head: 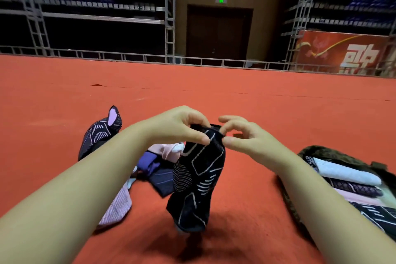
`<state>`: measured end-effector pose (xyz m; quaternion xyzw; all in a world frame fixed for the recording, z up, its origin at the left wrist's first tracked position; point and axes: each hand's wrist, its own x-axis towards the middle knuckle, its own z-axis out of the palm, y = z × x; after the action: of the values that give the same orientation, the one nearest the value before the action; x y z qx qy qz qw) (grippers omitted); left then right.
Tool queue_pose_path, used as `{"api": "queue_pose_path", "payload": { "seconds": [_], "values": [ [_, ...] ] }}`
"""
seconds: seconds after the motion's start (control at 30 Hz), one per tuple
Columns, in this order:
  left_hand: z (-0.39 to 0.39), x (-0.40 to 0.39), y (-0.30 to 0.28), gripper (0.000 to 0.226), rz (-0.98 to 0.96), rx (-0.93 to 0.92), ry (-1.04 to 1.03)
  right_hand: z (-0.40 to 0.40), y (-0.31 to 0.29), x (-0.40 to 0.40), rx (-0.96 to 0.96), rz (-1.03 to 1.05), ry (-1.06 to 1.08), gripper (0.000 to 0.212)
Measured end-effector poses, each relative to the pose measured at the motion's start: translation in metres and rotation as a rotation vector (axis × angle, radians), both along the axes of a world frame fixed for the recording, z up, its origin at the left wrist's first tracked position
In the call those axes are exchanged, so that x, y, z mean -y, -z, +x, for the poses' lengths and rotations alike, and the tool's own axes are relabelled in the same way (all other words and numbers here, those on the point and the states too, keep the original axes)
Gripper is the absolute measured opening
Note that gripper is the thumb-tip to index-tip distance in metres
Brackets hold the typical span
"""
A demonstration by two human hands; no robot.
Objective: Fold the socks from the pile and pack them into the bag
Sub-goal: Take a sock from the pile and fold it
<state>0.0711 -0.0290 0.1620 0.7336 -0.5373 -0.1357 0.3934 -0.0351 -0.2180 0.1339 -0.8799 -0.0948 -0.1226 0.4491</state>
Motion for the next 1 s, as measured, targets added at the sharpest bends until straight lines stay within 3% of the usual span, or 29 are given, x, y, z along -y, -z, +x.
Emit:
{"api": "queue_pose_path", "payload": {
  "seconds": [0.1,0.17,0.23,0.3,0.4,0.53,0.67,0.87,0.93,1.0],
  "values": [
    [0.006,-0.008,-0.002,0.006,-0.074,-0.032,-0.025,0.006,-0.007,0.005,-0.030,0.009,-0.112,0.021],
    [0.010,-0.010,0.007,0.007,-0.248,-0.074,-0.101,0.009,-0.007,0.000,0.048,0.118,-0.171,0.025],
    [0.011,-0.009,0.028,0.013,-0.490,-0.186,-0.237,0.012,-0.005,-0.006,0.153,0.227,-0.093,0.025],
    [0.004,-0.007,0.056,0.013,-0.581,-0.307,-0.402,0.016,0.001,-0.009,0.238,0.248,0.024,0.025],
    [-0.013,-0.007,0.102,0.017,-0.365,-0.506,-0.592,0.018,0.009,-0.008,0.277,0.224,0.194,0.031],
    [-0.036,-0.002,0.154,0.034,0.006,-0.641,-0.570,0.021,0.014,0.001,0.350,0.159,0.386,0.036],
    [-0.037,0.013,0.178,0.051,0.028,-0.716,-0.493,0.023,0.020,-0.001,0.359,0.138,0.499,0.034],
    [-0.016,0.023,0.186,0.010,-0.127,-0.669,-0.730,0.022,0.033,0.000,0.339,0.149,0.550,0.034],
    [-0.007,0.019,0.189,0.013,-0.275,-0.861,-0.755,0.022,0.036,0.006,0.345,0.124,0.594,0.035],
    [0.003,0.013,0.185,0.017,-0.543,-1.236,-0.706,0.022,0.043,0.017,0.353,0.103,0.684,0.039]
  ]
}}
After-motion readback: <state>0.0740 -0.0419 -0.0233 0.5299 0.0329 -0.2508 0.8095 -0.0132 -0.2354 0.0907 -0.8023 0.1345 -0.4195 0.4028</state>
